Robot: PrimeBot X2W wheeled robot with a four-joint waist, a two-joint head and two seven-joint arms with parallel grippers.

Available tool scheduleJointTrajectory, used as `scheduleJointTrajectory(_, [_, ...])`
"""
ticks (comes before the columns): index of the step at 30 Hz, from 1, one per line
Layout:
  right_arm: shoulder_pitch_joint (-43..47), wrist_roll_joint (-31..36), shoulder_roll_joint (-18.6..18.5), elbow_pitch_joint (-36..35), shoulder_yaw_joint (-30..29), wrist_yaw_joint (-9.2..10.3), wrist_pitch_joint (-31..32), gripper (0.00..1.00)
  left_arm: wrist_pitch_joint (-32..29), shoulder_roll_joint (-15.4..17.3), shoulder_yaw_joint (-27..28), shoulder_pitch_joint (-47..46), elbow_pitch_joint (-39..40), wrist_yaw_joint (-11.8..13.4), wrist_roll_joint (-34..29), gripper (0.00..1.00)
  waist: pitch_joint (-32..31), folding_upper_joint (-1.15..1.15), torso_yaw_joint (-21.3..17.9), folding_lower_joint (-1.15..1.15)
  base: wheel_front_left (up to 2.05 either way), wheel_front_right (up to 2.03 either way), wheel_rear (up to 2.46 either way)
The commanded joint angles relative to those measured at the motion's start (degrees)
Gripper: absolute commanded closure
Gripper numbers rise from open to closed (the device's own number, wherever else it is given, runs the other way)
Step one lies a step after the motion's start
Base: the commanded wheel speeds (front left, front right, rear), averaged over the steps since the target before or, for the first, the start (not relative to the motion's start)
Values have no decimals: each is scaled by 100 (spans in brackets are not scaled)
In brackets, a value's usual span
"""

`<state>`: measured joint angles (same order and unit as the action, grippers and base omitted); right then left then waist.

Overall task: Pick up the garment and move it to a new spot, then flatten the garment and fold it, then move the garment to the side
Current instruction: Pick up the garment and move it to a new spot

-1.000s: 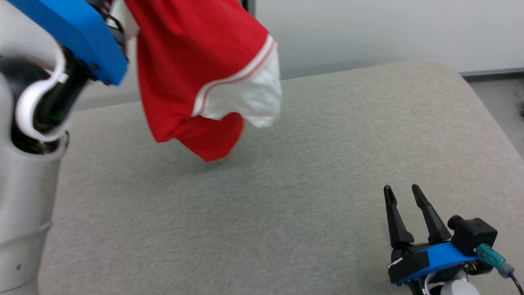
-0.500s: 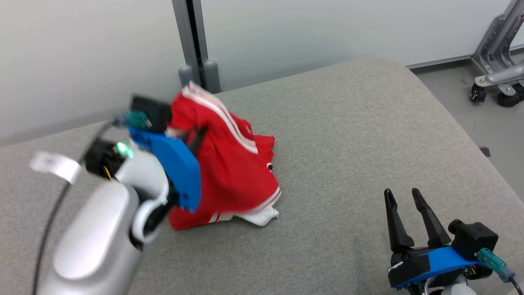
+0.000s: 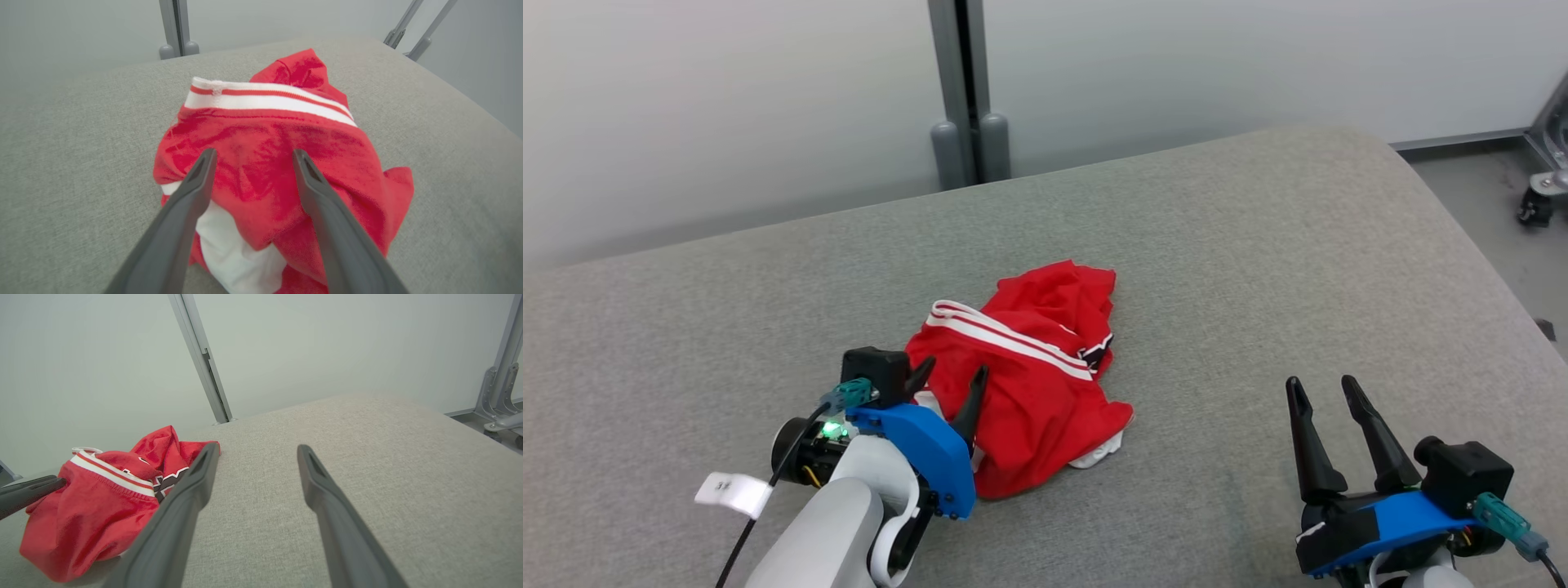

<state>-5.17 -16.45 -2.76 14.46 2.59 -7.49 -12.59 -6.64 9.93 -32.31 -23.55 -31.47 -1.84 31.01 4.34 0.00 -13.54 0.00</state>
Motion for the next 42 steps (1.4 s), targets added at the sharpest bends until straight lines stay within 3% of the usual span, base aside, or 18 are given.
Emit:
scheduleJointTrajectory(1, [71, 25, -23, -29, -27, -1, 22, 0, 298, -52, 118, 62, -5, 21, 68, 0, -5, 0, 84, 0, 0, 0, 0])
scheduleJointTrajectory(9, [163, 54, -24, -134, -147, -1, 99, 0, 1809, -114, 546, 346, 289, 81, 146, 0, -79, 0, 490, 0, 0, 0, 0])
scheduleJointTrajectory(13, [199, 72, -22, -170, -247, -1, 133, 0, 2111, -93, 723, 600, 566, 131, 92, 0, -96, 0, 698, 0, 0, 0, 0])
scheduleJointTrajectory(27, [283, 138, -23, -207, -549, -1, 279, 0, 2189, -31, 1856, 1662, 1524, 242, -616, 0, -229, 0, 1154, 0, 0, 0, 0])
scheduleJointTrajectory(42, [468, 235, -23, -184, -667, -1, 548, 0, 2190, 163, 2049, 1984, 1259, 276, -933, 0, -352, 0, 1315, 0, 0, 0, 0])
